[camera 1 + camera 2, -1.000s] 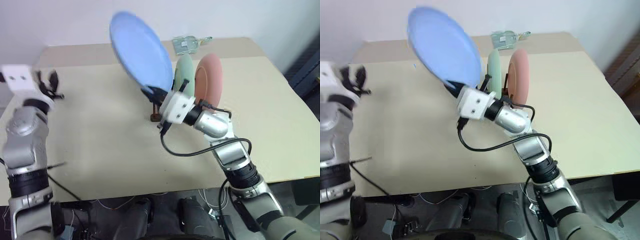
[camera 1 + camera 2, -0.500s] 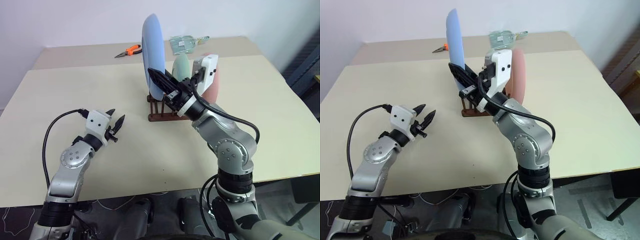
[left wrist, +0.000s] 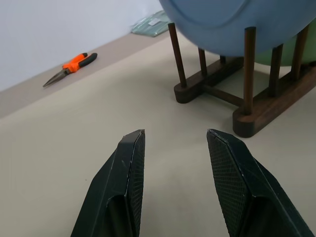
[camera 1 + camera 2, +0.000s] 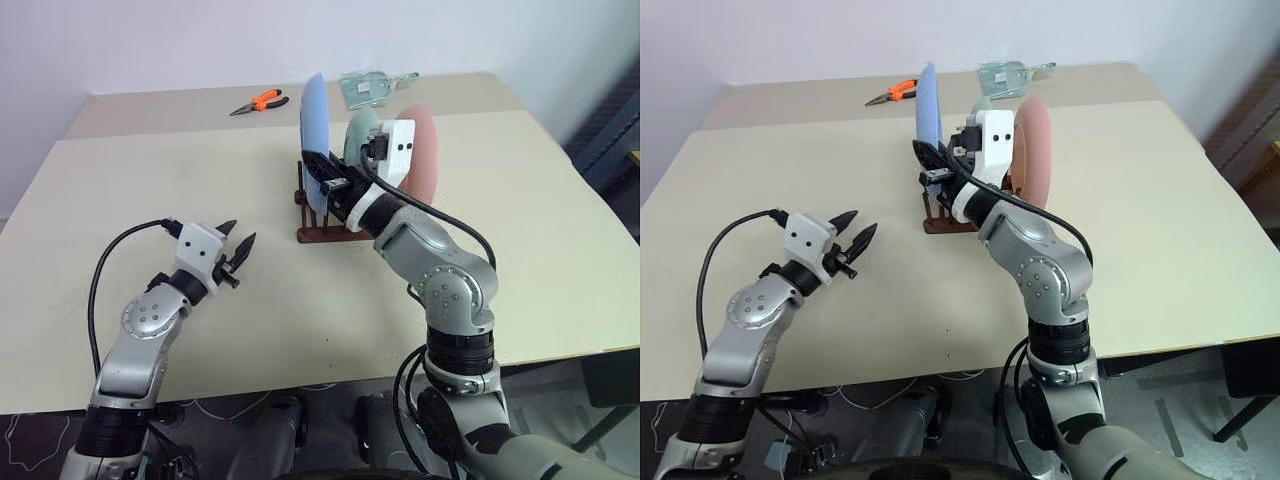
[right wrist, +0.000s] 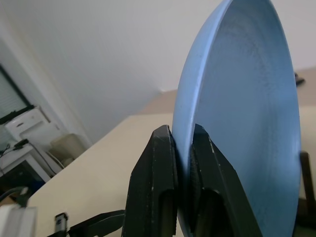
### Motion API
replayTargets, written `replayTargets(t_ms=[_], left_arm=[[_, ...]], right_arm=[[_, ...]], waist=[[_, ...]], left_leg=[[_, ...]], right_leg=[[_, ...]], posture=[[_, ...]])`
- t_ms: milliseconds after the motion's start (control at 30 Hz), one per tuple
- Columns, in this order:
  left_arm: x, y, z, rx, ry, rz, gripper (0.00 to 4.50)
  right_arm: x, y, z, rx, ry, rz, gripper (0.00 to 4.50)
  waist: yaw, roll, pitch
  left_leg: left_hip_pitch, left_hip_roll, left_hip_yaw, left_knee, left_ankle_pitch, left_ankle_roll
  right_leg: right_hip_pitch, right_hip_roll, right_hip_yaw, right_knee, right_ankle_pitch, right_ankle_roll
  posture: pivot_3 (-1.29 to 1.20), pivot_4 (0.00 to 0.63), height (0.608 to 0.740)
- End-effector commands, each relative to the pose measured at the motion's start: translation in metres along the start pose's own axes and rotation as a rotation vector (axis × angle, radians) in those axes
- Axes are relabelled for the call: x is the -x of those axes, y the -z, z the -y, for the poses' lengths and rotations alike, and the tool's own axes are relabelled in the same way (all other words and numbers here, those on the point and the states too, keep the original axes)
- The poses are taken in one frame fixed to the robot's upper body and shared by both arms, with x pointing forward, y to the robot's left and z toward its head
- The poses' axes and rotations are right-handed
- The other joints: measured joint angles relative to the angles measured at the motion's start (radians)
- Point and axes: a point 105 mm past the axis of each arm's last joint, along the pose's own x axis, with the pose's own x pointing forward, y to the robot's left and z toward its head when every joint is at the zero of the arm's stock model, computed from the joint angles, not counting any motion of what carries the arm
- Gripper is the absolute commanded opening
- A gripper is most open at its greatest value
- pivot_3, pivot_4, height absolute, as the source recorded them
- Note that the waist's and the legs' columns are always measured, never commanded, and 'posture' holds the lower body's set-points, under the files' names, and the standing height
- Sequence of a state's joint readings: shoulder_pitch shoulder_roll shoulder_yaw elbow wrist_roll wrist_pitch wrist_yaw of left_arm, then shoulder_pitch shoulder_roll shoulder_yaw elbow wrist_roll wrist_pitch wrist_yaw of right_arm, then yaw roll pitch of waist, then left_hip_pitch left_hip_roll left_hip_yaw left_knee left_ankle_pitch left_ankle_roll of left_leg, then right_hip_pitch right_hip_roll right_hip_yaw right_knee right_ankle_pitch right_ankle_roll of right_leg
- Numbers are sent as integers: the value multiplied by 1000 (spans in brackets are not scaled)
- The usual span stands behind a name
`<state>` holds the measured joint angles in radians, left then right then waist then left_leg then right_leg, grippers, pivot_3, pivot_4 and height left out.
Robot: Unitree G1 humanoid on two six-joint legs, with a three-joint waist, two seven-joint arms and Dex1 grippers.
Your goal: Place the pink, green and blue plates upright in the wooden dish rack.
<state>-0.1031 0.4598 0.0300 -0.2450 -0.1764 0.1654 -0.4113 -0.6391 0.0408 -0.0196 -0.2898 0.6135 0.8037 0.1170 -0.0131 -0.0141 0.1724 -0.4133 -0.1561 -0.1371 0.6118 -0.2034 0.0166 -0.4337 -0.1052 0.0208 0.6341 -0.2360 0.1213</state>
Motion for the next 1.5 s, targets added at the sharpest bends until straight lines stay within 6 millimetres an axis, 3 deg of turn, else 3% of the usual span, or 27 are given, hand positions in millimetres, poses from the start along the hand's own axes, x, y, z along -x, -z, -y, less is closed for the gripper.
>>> replayTargets(t_ms=[33,67,167,333,567,800,967,1100,1200,1333,1500], left_arm=[[0,-13,1,-31,4,46,1987],[0,-13,2,-31,4,46,1987],[0,-13,3,-31,7,47,2038],[-1,-13,4,-33,15,46,2038],[-2,-12,8,-34,26,48,2038],[-2,-12,5,-30,26,45,2038],[-3,-7,4,-34,40,27,2038],[-3,4,2,-27,74,-15,2038],[-2,13,1,-45,108,-51,2038],[-1,14,-8,-56,89,-59,2038],[2,17,-11,-71,83,-71,2038]], right_arm=[[-5,-9,-5,-33,-19,24,0],[-6,-9,-4,-35,-18,21,0],[-6,-7,-4,-12,-18,8,978],[-6,-12,-6,77,-16,15,3488],[4,-19,-9,266,-38,-23,3488],[63,-43,-10,570,-138,-15,3488],[119,-64,29,629,-50,-87,3488],[173,-41,90,752,138,-373,3488],[201,-25,124,771,222,-471,3488],[210,-25,144,753,271,-446,3488],[210,-18,153,758,264,-448,3488]], waist=[[0,0,0],[0,0,0],[0,0,0],[0,0,0],[1,0,0],[5,0,0],[18,0,0],[30,0,0],[25,0,0],[19,1,1],[27,1,1]], left_leg=[[0,0,0,0,0,0],[0,0,0,0,0,0],[0,0,0,0,0,0],[0,0,0,0,0,0],[0,0,0,0,0,0],[-1,0,0,0,-1,1],[-2,0,1,1,-1,1],[-2,0,1,1,-1,2],[-2,0,2,2,-1,2],[-1,0,4,3,-1,2],[-1,0,4,3,-1,2]], right_leg=[[0,0,0,0,0,0],[0,0,0,0,0,0],[0,0,0,0,0,0],[0,0,0,0,0,0],[0,0,0,0,0,0],[5,-3,-2,-3,0,0],[6,-5,-3,-5,-1,1],[7,-6,-4,-5,-2,0],[7,-7,-4,-5,-2,0],[7,-8,-4,-5,-2,-1],[7,-9,-4,-5,-2,0]], posture=[[0,150,719],[0,150,719],[0,150,719],[0,150,719],[0,150,719],[0,150,719],[0,150,719],[0,150,719],[0,150,719],[0,150,719],[0,150,719]])
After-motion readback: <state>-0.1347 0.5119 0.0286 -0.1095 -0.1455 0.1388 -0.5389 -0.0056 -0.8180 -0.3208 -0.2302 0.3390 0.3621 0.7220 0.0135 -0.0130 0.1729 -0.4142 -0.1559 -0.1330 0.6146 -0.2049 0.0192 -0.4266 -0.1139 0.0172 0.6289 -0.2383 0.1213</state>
